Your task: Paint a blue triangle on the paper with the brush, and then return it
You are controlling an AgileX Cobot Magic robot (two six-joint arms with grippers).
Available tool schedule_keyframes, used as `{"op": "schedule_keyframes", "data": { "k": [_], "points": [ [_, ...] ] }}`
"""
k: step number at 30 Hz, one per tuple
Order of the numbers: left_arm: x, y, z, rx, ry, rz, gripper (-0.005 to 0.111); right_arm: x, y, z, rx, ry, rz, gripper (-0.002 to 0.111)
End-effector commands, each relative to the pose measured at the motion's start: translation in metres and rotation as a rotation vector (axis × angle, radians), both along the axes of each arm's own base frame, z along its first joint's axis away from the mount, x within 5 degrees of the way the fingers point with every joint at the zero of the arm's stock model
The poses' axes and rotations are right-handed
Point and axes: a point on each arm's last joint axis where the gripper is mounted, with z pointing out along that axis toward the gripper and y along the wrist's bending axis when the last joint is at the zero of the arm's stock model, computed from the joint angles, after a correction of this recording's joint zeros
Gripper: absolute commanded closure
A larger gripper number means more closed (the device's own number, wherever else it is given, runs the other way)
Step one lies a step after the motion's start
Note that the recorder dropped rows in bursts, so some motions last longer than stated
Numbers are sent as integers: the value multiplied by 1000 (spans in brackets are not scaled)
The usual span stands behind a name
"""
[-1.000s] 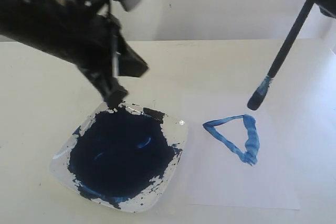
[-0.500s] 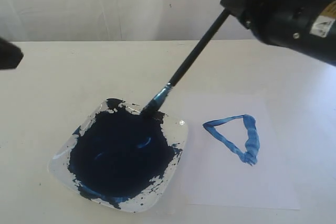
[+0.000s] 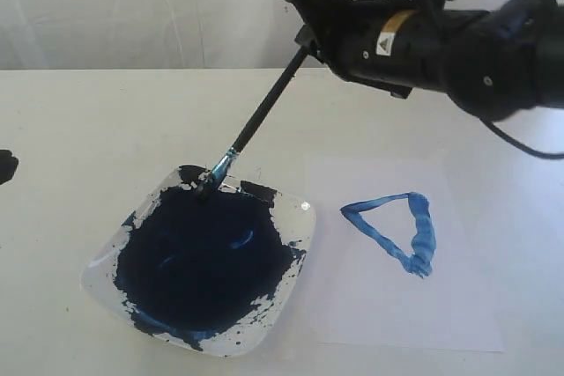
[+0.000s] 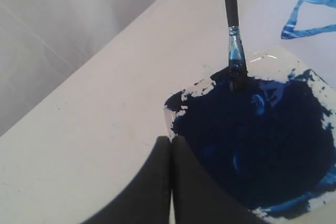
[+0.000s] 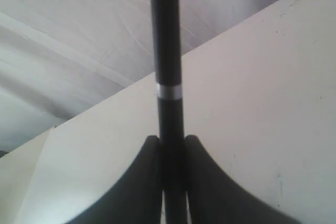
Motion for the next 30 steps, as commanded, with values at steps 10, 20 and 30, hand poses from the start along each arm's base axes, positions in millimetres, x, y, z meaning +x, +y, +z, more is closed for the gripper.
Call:
{"op": "schedule_keyframes", "data": {
  "k": [10,20,30],
  "points": [
    [-1,-4,-25,-153,-127,18,107,40,6,26,39,-97,-38,108],
    [-1,-4,-27,-168,-109,23,107,36,20,29,157,-132,60,108],
    [-1,-4,-26,-171,-115,24,107,56,19,-23,252,101,306,108]
  ]
}}
